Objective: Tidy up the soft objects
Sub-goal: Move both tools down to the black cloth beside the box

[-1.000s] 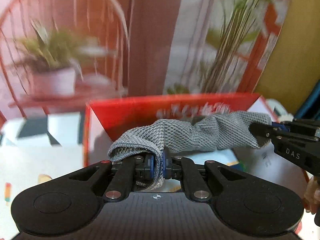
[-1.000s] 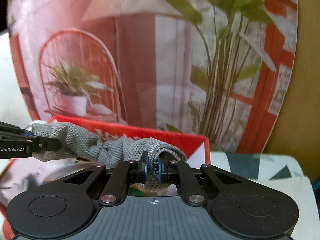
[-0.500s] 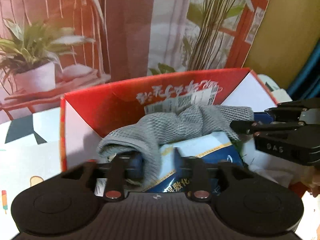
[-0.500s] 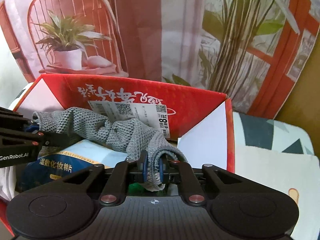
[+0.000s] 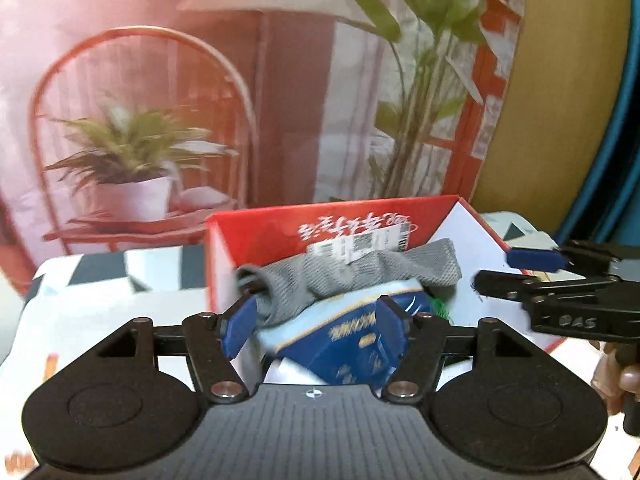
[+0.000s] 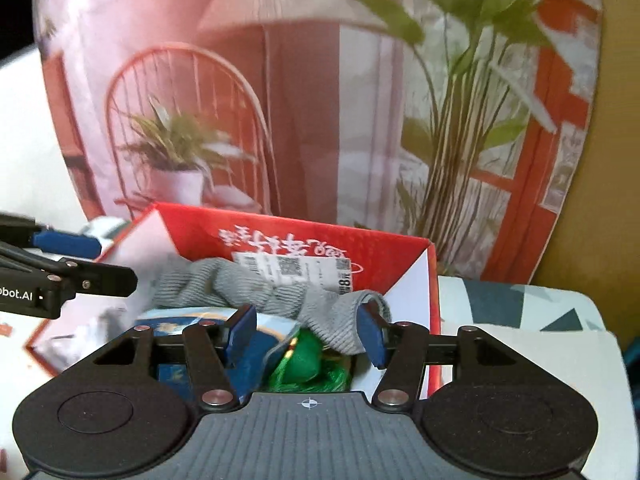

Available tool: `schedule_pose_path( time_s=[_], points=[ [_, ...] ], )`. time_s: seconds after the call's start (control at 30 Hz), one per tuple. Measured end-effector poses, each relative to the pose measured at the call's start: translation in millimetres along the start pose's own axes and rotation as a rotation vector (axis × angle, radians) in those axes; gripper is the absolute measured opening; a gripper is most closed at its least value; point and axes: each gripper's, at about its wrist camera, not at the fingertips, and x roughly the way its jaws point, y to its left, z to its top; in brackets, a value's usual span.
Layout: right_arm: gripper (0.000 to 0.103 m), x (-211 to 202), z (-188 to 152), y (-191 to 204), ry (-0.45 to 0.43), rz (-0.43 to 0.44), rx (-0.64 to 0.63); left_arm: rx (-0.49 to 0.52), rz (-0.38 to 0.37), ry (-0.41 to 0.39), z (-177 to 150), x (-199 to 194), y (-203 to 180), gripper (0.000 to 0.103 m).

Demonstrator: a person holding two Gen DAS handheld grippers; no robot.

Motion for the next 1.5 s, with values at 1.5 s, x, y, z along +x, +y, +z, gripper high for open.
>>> schedule_pose_path(
  time_s=[1.5],
  points=[
    [0.053,-68,-187,32,0.014,0.069,0.063,-0.165,-0.002,0.093,-185,-51,-5,0.067]
  ],
)
